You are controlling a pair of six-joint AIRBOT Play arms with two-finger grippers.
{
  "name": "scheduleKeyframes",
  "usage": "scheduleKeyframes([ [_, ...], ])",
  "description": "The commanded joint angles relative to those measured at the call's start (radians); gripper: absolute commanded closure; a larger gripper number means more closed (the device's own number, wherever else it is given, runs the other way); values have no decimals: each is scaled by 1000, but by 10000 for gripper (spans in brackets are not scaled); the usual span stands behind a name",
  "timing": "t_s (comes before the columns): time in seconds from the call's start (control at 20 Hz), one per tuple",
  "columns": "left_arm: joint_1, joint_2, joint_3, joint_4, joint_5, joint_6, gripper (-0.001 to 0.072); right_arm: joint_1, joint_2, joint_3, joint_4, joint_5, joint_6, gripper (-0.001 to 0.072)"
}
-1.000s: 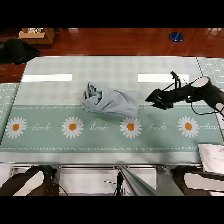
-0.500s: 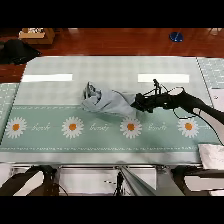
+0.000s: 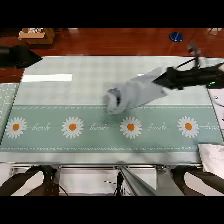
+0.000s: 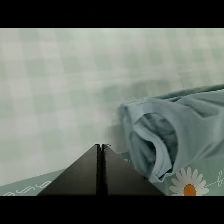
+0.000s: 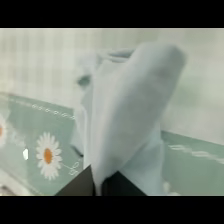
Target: Fold the shirts.
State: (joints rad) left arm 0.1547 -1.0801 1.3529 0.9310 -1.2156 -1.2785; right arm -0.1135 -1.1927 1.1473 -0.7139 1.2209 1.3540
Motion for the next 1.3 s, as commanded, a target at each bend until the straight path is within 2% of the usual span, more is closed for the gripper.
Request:
scheduleKeyframes([
  [0.0, 0, -31, -40, 8, -1, 1, 687, -200, 168, 181, -270, 217, 156, 687],
  [0.1, 0, -42, -75, 8, 2, 2, 687, -326, 209, 262, -372, 312, 166, 688],
  [0.25, 1, -57, -107, 9, 3, 14, 687, -530, 222, 316, -626, 455, 153, 688],
  [0.35, 1, -64, -109, 9, 3, 57, 687, -662, 221, 315, -769, 515, 160, 688],
  [0.5, 1, -67, -110, 16, 41, 89, 687, -852, 221, 313, -823, 581, 177, 688],
  [0.6, 1, -70, -110, 17, 117, 93, 687, -947, 222, 291, -826, 621, 177, 688],
  [0.7, 1, -85, -110, 17, 198, 93, 687, -1020, 238, 240, -834, 630, 175, 688],
  [0.8, 1, -117, -109, 17, 254, 111, 687, -1069, 259, 178, -905, 617, 171, 688],
  [1.25, 67, -330, -109, 87, 383, 127, 687, -1314, 370, -135, -1222, 541, 155, 688],
])
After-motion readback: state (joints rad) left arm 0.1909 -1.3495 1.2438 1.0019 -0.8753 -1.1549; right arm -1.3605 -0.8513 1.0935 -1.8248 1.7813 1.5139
